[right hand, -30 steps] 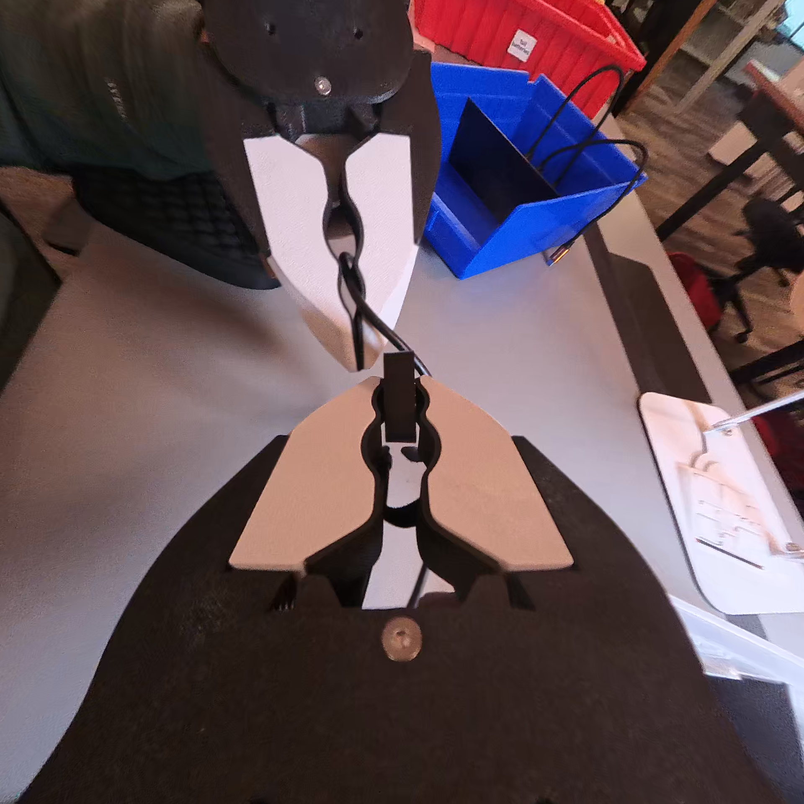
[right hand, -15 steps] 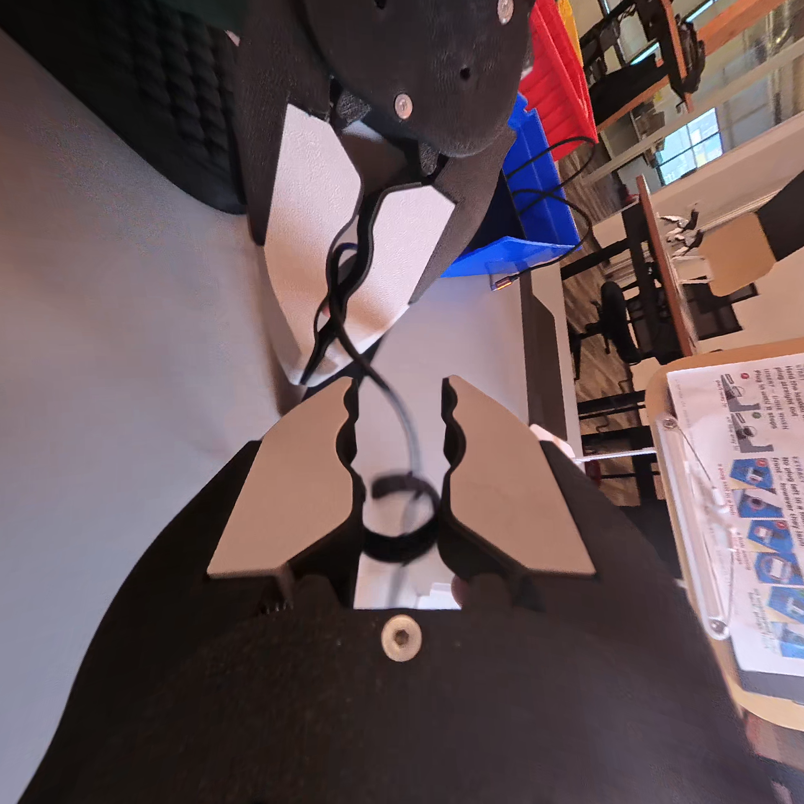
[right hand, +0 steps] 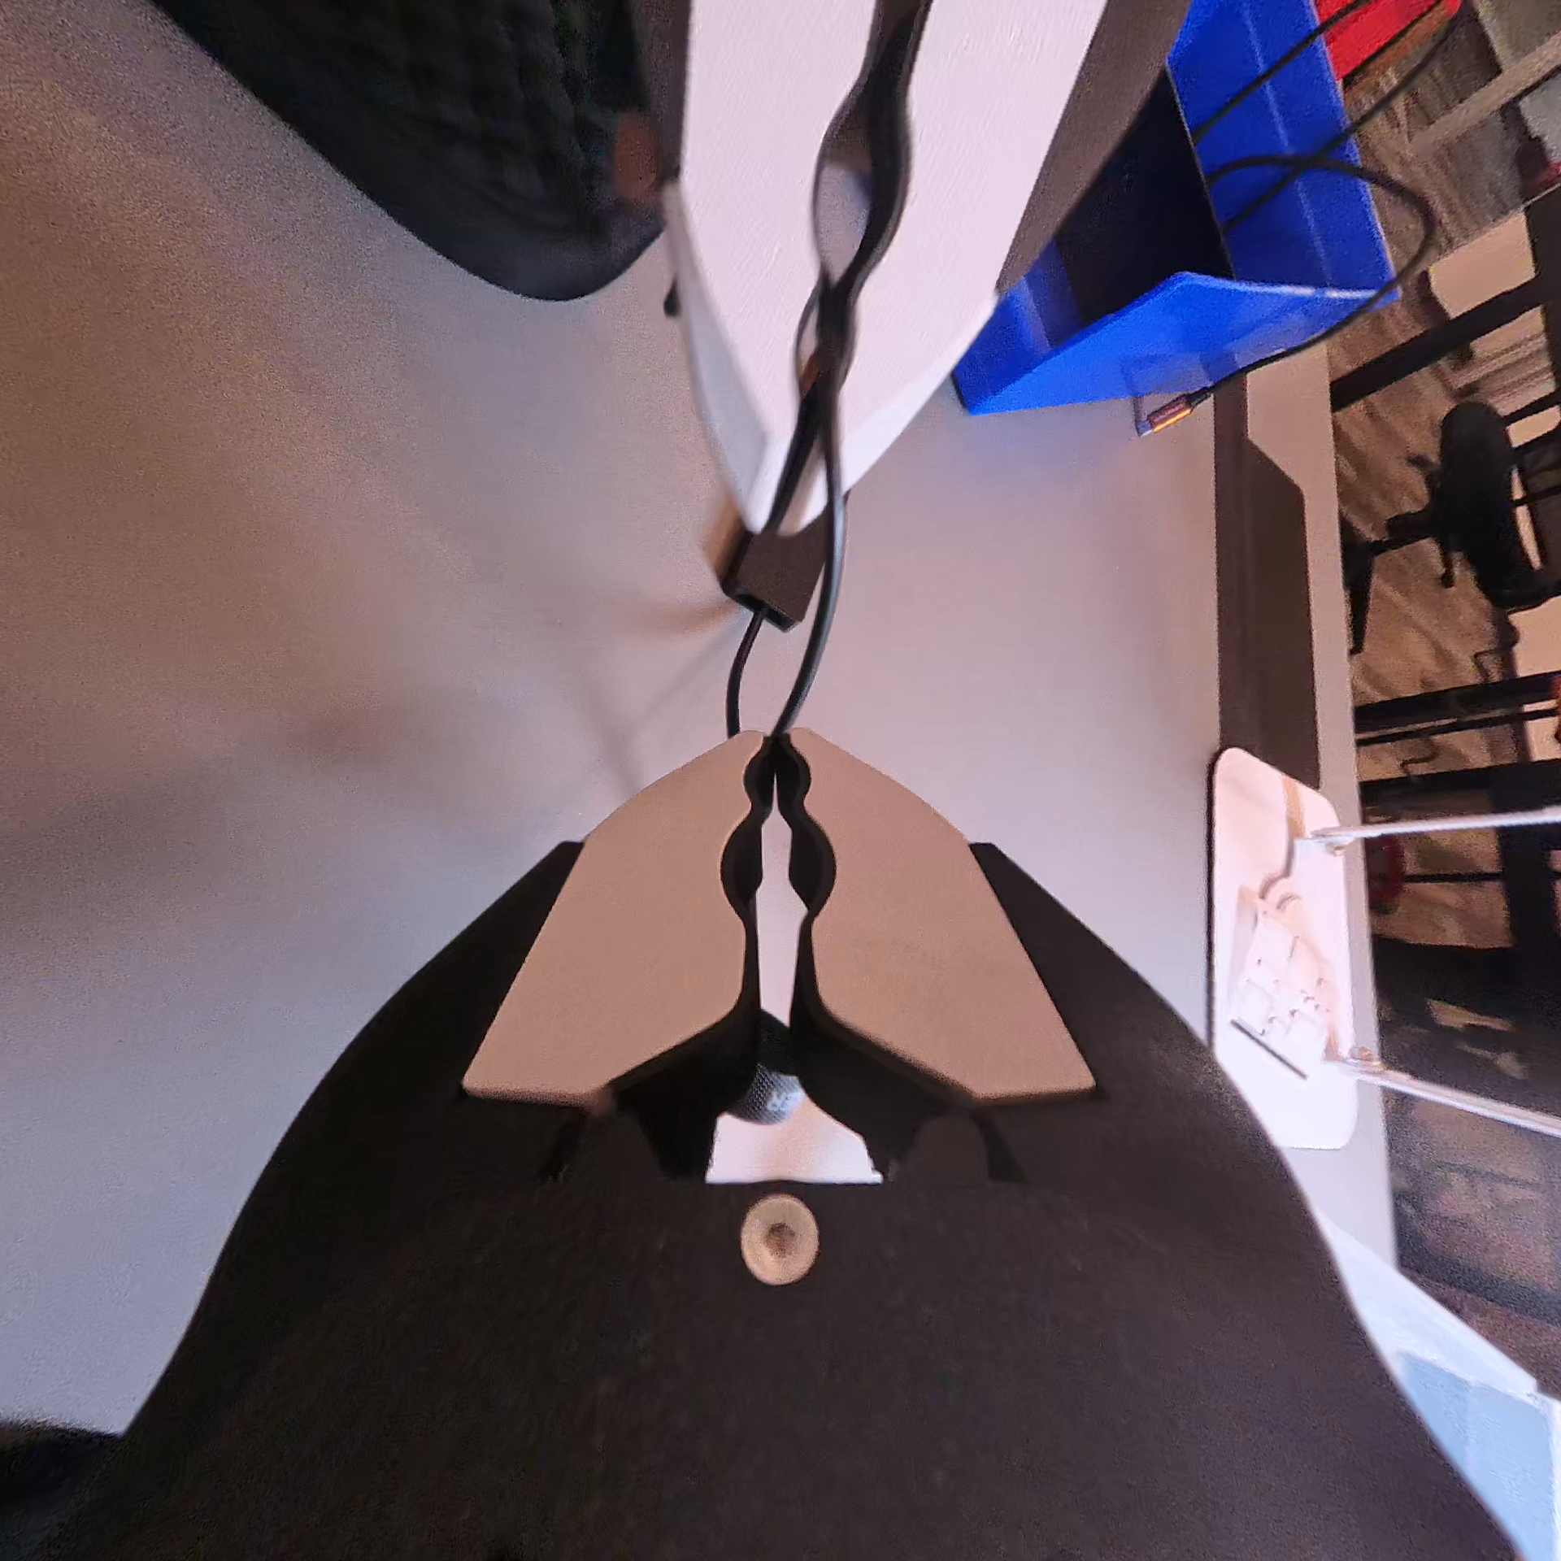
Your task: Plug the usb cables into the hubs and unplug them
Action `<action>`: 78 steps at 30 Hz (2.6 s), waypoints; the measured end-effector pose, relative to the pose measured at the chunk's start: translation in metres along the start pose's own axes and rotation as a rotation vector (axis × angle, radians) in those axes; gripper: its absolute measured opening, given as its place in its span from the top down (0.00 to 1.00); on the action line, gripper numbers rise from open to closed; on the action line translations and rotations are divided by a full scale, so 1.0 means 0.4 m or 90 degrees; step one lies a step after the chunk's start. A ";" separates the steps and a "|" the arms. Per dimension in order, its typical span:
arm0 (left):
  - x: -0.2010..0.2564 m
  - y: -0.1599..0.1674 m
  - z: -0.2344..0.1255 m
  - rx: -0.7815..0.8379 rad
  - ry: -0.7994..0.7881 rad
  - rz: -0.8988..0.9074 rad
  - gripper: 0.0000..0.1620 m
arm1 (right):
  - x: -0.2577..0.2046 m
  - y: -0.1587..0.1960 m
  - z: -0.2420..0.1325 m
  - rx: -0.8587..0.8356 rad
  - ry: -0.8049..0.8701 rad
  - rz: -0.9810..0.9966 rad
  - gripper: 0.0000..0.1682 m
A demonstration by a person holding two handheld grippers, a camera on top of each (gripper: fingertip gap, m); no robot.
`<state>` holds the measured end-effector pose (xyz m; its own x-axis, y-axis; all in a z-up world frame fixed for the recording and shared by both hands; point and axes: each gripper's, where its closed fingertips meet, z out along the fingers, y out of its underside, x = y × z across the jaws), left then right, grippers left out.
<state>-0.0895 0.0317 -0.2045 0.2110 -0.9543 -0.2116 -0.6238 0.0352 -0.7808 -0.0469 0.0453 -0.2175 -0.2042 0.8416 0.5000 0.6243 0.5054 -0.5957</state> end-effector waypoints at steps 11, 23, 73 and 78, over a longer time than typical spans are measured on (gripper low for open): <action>-0.083 0.212 -0.014 -0.220 -0.052 -0.039 0.97 | -0.021 -0.008 0.047 -0.032 -0.098 0.108 0.77; -0.043 0.238 -0.018 -0.253 -0.007 -0.016 0.97 | -0.022 0.056 0.262 -0.181 -0.258 0.255 0.83; 0.110 0.075 0.031 -0.120 0.348 -0.035 0.43 | -0.006 -0.113 -0.126 0.096 0.066 -0.182 0.96; 0.141 0.079 0.043 -0.070 0.469 -0.061 0.82 | -0.012 -0.130 -0.132 0.099 0.084 -0.218 0.96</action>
<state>-0.0845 -0.0159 -0.2512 -0.2665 -0.9047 0.3325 -0.7076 -0.0506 -0.7048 -0.0386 0.0048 -0.1556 -0.2755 0.5922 0.7572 0.4126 0.7843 -0.4633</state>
